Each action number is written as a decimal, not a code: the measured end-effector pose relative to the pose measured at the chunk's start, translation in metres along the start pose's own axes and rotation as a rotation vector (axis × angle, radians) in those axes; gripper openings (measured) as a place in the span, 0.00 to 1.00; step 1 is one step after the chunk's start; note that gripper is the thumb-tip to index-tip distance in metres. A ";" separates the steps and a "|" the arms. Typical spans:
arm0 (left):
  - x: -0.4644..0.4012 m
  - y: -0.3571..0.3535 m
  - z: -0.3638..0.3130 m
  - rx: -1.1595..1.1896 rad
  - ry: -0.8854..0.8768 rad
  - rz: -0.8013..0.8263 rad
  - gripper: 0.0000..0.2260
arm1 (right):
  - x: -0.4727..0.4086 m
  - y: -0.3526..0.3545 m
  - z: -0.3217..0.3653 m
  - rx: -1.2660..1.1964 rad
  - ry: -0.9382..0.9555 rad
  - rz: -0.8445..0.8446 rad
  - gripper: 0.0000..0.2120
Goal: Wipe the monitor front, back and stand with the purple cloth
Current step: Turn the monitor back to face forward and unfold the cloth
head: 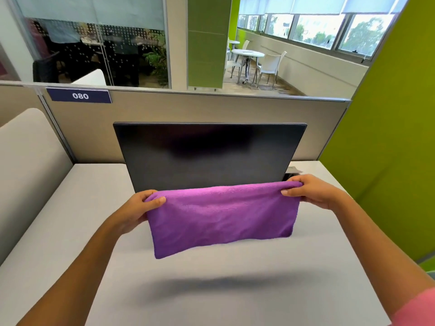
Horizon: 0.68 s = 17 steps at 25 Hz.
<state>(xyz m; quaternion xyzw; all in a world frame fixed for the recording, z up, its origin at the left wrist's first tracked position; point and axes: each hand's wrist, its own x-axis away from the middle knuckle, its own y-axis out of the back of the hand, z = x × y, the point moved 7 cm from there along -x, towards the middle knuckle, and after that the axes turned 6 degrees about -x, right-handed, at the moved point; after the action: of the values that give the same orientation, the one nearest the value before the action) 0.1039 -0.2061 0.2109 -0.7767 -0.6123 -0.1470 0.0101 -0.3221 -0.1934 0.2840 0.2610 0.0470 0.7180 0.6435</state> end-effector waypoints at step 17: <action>0.001 -0.179 -0.079 0.110 -0.039 -0.173 0.06 | -0.001 -0.127 0.012 -0.306 0.121 0.029 0.13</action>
<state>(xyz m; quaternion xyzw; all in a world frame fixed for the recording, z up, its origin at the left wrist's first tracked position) -0.0836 -0.1754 0.2572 -0.7220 -0.6843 -0.0982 0.0279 -0.2022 -0.1765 0.2430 0.1167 -0.0279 0.7406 0.6612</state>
